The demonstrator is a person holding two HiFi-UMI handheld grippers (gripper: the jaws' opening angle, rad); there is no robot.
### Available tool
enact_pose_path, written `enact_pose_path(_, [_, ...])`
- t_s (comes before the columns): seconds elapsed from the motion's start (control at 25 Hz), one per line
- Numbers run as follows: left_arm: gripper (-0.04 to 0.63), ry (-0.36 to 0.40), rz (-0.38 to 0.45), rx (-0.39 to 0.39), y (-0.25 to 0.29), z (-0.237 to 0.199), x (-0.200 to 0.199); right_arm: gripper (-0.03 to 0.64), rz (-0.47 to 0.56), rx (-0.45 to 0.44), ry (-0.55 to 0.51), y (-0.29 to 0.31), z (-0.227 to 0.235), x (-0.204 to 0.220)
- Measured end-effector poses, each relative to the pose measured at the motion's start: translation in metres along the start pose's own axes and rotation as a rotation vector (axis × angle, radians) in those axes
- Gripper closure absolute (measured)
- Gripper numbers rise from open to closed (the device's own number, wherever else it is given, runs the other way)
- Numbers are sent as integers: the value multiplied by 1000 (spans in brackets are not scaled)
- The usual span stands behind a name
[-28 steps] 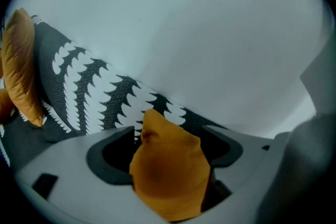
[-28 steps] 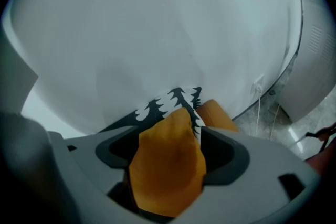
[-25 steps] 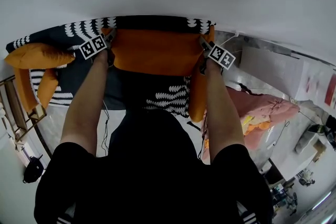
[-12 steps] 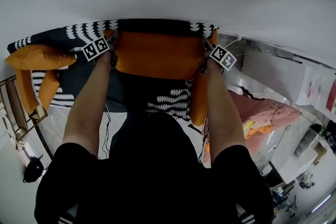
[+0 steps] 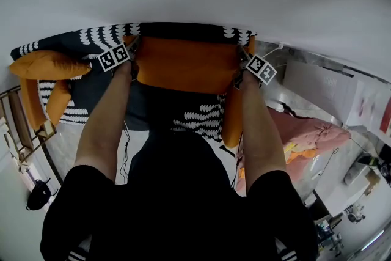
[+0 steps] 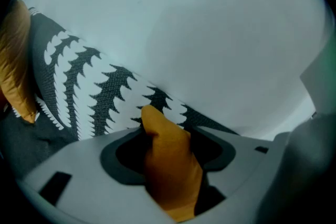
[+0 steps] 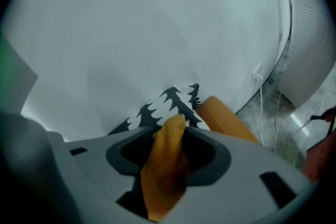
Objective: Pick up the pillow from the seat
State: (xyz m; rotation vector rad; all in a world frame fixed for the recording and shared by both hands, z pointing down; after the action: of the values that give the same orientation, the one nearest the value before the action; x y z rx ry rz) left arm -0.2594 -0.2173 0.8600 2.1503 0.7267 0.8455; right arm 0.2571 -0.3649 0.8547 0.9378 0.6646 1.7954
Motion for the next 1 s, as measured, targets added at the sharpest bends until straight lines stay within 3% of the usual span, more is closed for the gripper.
enact_pose_path(0.44, [417,37,9,43,-11,14,4,520,8,0,-17,-14,-2,7])
enact_pose_path(1.0, [457,66,-5,65,-43,25,15,548,15,-36,26,-44,-10,20])
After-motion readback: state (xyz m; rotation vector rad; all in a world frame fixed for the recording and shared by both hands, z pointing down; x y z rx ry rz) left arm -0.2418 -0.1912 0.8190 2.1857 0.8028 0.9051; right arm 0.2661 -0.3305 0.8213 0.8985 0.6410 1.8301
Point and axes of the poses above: the fingertips, and each gripper's own axes: y forward along the fingers, z to its right, x out of its underside, the point moved 9 cm from there along -y, backward along the fingers, and after that the axes turned 6 degrees about -z, right-handed, at the moved point
